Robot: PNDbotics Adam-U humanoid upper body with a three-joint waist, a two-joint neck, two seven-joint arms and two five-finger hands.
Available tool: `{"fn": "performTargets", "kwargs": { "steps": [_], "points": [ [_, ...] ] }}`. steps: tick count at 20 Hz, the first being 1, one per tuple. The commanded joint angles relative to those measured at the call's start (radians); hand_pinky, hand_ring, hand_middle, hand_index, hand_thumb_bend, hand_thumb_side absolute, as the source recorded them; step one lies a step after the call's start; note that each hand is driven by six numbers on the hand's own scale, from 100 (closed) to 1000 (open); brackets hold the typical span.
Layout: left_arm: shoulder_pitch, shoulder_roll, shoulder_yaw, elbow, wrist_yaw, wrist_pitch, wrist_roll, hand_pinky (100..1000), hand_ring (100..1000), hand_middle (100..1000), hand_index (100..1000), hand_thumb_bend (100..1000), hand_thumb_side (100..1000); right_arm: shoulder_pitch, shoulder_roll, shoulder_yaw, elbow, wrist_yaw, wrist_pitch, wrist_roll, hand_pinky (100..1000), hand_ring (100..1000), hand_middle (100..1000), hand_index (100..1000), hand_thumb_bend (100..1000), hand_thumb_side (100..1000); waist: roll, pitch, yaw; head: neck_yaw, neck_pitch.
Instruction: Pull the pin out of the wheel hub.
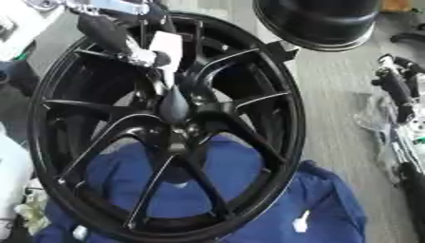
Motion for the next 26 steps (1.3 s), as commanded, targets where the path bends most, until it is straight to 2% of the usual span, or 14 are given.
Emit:
{"fn": "performTargets", "kwargs": {
  "steps": [1, 8, 9, 14, 19, 23, 26],
  "points": [
    [-0.019, -0.002, 0.005, -0.001, -0.005, -0.097, -0.091, 935, 858, 760, 839, 229, 745, -0.003, -0.022, -0.012, -0.007, -0.004, 0.002, -0.008, 807, 596, 547, 800, 100, 577, 0.003, -0.018, -0.003, 0.004, -0.011],
    [-0.019, -0.006, 0.006, 0.005, -0.017, -0.09, -0.091, 917, 836, 743, 816, 205, 623, -0.002, -0.022, -0.012, -0.009, -0.006, 0.001, -0.009, 807, 596, 547, 800, 100, 574, 0.002, -0.019, -0.004, 0.004, -0.011],
    [-0.018, -0.006, 0.007, 0.006, -0.019, -0.089, -0.091, 913, 832, 739, 812, 191, 586, -0.001, -0.021, -0.013, -0.009, -0.006, 0.001, -0.009, 807, 596, 547, 800, 100, 575, 0.002, -0.02, -0.003, 0.004, -0.011],
    [-0.019, -0.01, 0.014, 0.008, -0.024, -0.067, -0.091, 892, 807, 705, 778, 111, 510, 0.002, -0.019, -0.013, -0.009, -0.008, 0.001, -0.009, 807, 596, 547, 800, 100, 575, 0.002, -0.021, -0.004, 0.004, -0.011],
    [-0.021, -0.011, 0.019, -0.002, -0.027, -0.033, -0.091, 825, 705, 577, 647, 110, 238, 0.004, -0.018, -0.013, -0.007, -0.009, 0.002, -0.009, 808, 597, 547, 801, 100, 578, 0.001, -0.021, -0.004, 0.004, -0.01],
    [-0.024, -0.011, 0.034, -0.018, -0.027, 0.016, -0.091, 789, 653, 521, 569, 100, 240, 0.007, -0.017, -0.012, -0.005, -0.009, 0.002, -0.009, 808, 597, 547, 801, 100, 579, 0.0, -0.021, -0.007, 0.006, -0.008],
    [-0.025, -0.009, 0.045, -0.033, -0.029, 0.07, -0.091, 749, 596, 462, 473, 100, 244, 0.008, -0.017, -0.012, -0.004, -0.008, 0.002, -0.009, 808, 597, 548, 801, 100, 575, 0.0, -0.022, -0.009, 0.007, -0.007]
  ]
}}
